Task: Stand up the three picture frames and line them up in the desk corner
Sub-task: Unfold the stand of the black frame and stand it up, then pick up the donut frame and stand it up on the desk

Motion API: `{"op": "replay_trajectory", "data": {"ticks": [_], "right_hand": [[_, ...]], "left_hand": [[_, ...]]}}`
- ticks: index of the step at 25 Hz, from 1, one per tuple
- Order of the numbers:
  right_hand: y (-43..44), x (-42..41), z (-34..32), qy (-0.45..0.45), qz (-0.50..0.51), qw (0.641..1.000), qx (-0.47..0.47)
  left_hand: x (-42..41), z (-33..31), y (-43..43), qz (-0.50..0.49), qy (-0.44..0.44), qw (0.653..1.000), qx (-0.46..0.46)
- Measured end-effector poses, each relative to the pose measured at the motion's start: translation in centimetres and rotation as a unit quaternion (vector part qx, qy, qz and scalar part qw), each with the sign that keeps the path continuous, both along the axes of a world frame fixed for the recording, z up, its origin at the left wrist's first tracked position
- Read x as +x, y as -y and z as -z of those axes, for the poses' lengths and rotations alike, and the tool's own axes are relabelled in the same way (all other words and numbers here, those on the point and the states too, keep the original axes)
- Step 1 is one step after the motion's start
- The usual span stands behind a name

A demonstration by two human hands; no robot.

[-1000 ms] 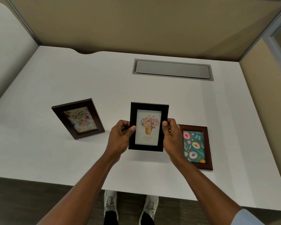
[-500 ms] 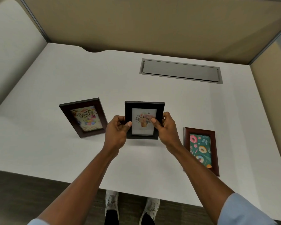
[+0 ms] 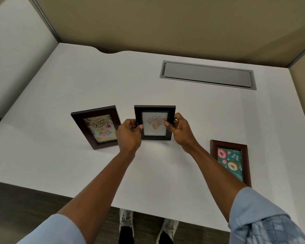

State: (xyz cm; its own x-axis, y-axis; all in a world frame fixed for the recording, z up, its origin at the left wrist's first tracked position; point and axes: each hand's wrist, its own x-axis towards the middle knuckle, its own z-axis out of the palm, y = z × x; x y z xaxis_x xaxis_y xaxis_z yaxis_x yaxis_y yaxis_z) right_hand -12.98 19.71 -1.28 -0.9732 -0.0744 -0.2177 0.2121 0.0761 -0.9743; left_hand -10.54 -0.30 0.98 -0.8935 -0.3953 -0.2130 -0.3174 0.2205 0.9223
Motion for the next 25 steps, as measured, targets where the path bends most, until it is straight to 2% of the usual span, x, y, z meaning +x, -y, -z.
{"op": "replay_trajectory", "data": {"ticks": [9, 13, 16, 19, 22, 25], "right_hand": [[-2.4, -0.5, 0.0, 0.019, -0.002, 0.999, -0.030], [-2.8, -0.4, 0.1, 0.026, 0.002, 0.999, -0.042], [-3.7, 0.9, 0.4, 0.027, 0.017, 0.999, -0.016], [-5.8, 4.0, 0.8, 0.008, 0.086, 0.995, 0.045], [-9.0, 8.5, 1.4, -0.050, 0.220, 0.962, 0.152], [-12.8, 13.2, 2.0, -0.081, 0.342, 0.894, 0.279]], "left_hand": [[-0.1, 0.7, -2.2, 0.036, 0.019, 0.997, -0.058], [0.6, 1.1, -2.5, 0.046, 0.056, 0.996, -0.058], [1.7, 1.3, -3.0, 0.038, 0.076, 0.994, -0.069], [3.9, 1.7, -3.9, 0.017, 0.084, 0.992, -0.092], [7.5, 2.3, -5.8, -0.027, 0.094, 0.989, -0.114], [10.5, 2.8, -8.5, -0.003, 0.113, 0.990, -0.078]]}}
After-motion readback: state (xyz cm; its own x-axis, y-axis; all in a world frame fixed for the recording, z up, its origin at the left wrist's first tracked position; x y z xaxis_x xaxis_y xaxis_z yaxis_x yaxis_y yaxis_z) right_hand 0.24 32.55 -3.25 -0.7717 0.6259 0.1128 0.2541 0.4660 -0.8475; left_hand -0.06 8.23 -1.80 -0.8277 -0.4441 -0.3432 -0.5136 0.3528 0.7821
